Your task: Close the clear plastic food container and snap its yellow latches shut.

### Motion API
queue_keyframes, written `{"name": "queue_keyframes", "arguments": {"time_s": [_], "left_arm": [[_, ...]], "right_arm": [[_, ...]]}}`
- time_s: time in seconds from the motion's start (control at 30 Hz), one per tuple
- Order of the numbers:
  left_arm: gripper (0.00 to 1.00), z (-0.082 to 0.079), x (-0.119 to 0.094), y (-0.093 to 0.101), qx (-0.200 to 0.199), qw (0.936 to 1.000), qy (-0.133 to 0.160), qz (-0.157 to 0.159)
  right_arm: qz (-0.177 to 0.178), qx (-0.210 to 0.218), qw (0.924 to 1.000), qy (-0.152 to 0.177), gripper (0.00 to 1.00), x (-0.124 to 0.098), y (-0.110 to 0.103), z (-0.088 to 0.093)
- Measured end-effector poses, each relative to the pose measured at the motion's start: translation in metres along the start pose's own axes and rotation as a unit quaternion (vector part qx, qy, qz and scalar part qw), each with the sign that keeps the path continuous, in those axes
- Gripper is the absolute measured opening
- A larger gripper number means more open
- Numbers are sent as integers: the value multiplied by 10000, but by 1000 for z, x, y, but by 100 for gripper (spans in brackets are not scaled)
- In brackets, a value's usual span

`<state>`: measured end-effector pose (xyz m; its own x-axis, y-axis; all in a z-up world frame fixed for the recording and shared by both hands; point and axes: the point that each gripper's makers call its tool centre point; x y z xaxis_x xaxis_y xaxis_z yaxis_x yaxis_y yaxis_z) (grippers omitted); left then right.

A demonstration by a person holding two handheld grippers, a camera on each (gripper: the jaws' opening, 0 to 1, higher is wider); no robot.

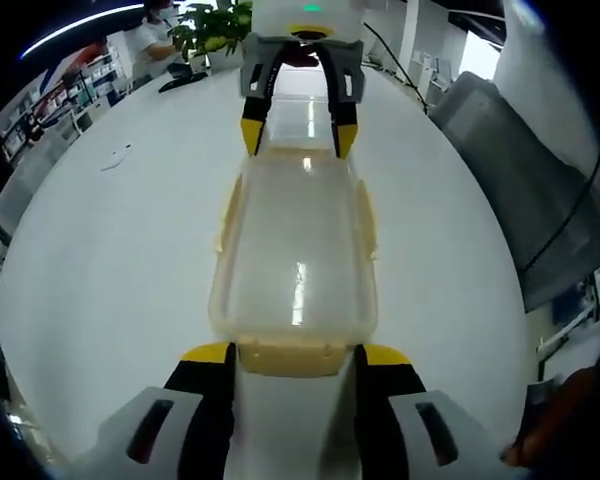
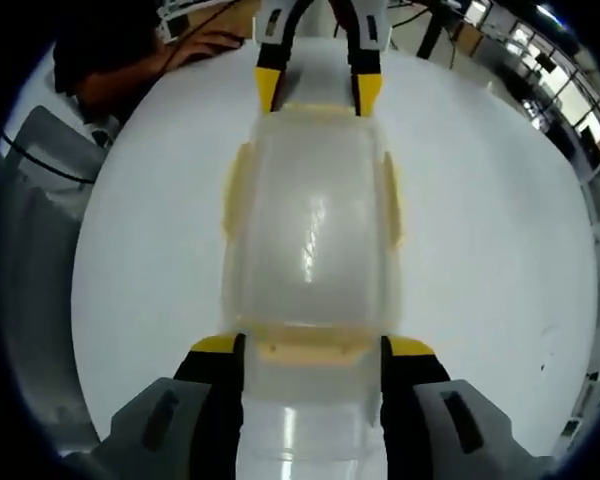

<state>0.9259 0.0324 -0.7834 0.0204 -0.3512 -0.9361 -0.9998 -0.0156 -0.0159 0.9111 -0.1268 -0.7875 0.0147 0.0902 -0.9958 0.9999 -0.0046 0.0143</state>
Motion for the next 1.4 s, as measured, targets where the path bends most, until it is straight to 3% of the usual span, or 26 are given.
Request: {"name": "queue_keyframes", "arguments": {"time_s": [0.43, 0.57, 0.77, 0.9, 1.4], "left_arm": [[40, -5, -1, 4, 48, 10000, 41, -10], [34, -5, -3, 3, 24, 10000, 45, -15], [34, -7, -3, 4, 8, 10000, 38, -33], [34, -8, -4, 5, -27, 10000, 26, -46], [33, -9, -4, 7, -222, 9996, -121, -92]], "right_arm": [[-53, 7, 10000, 8, 49, -1, -2, 1], [-54, -29, 10000, -1, 47, -2, 0, 2], [-52, -30, 10000, -23, 45, -2, 2, 2], [-43, -42, 10000, -55, 38, -2, 3, 3], [-53, -77, 9998, -150, 37, 2, 10, 4]]}}
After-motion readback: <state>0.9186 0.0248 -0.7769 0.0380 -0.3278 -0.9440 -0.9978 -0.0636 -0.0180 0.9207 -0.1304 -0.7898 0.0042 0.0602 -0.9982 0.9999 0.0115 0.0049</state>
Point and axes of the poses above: the point that each gripper's makers call its tool centre point, and the gripper's own axes: x roughly forward along the fingers, y roughly to its right, z roughly out of its underside, and after that the axes turned 10 degrees about -y, right-handed
